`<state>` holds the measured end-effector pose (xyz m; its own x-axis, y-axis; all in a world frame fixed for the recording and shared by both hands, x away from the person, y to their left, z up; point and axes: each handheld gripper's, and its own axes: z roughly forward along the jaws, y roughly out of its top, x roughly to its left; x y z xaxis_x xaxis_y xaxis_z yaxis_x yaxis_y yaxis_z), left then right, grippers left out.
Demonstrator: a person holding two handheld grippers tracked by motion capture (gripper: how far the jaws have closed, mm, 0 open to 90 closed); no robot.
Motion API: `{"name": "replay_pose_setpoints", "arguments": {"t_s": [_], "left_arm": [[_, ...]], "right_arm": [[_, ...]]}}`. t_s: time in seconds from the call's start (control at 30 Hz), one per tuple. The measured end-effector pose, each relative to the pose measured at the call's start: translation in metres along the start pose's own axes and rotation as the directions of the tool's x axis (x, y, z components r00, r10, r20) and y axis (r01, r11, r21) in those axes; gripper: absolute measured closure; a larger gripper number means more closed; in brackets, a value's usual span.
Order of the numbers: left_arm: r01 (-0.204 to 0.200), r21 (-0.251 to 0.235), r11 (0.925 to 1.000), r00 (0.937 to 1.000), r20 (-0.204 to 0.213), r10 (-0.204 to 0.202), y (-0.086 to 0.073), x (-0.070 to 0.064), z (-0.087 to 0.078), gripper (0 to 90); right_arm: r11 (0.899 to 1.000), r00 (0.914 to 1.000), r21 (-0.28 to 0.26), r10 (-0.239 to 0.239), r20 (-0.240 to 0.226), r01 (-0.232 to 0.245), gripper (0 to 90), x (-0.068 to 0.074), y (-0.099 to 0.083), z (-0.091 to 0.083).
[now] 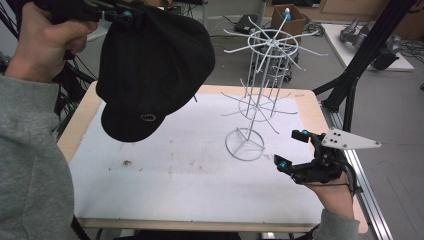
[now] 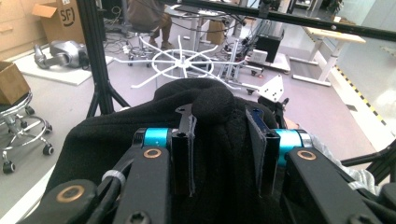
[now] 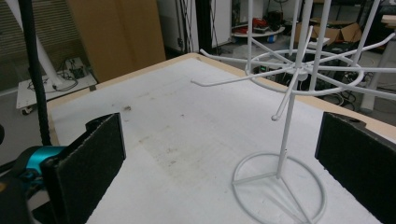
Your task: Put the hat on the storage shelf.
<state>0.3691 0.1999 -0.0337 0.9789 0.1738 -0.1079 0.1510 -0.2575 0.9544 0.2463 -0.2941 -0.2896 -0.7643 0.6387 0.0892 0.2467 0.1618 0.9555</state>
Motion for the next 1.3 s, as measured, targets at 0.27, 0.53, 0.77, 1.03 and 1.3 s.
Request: {"name": "replay_pose_setpoints", "arguments": {"t_s": [0.27, 0.53, 0.77, 1.03, 1.3], "left_arm": [[-0.028, -0.022, 0.9994, 0.9995, 0.012, 0.028, 0.017, -0.002, 0.013, 67.4], [-0.031, -0.032, 0.999, 0.9995, 0.002, 0.031, 0.026, 0.002, 0.025, 67.3], [-0.038, -0.033, 0.9987, 0.9993, 0.005, 0.038, 0.033, 0.008, 0.037, 67.3], [-0.042, -0.021, 0.9989, 0.9988, 0.025, 0.042, 0.033, 0.013, 0.06, 67.2], [-0.035, 0.016, 0.9992, 0.9981, 0.052, 0.034, 0.02, 0.019, 0.076, 67.2]], "right_arm": [[1.0, 1.0, 0.018, -0.004, -0.008, 0.004, 0.7, 0.005, -0.003, 0.001], [1.0, 0.9999, 0.027, -0.013, -0.002, 0.013, 0.7, 0.011, -0.006, -0.004], [0.999, 0.9999, 0.031, -0.009, 0.015, 0.008, 0.7, 0.013, -0.008, -0.012], [1.0, 0.9995, 0.03, -0.007, 0.032, 0.006, 0.7, 0.013, -0.011, -0.019], [1.0, 0.9992, 0.022, -0.011, 0.039, 0.01, 0.7, 0.014, -0.01, -0.024]]}}
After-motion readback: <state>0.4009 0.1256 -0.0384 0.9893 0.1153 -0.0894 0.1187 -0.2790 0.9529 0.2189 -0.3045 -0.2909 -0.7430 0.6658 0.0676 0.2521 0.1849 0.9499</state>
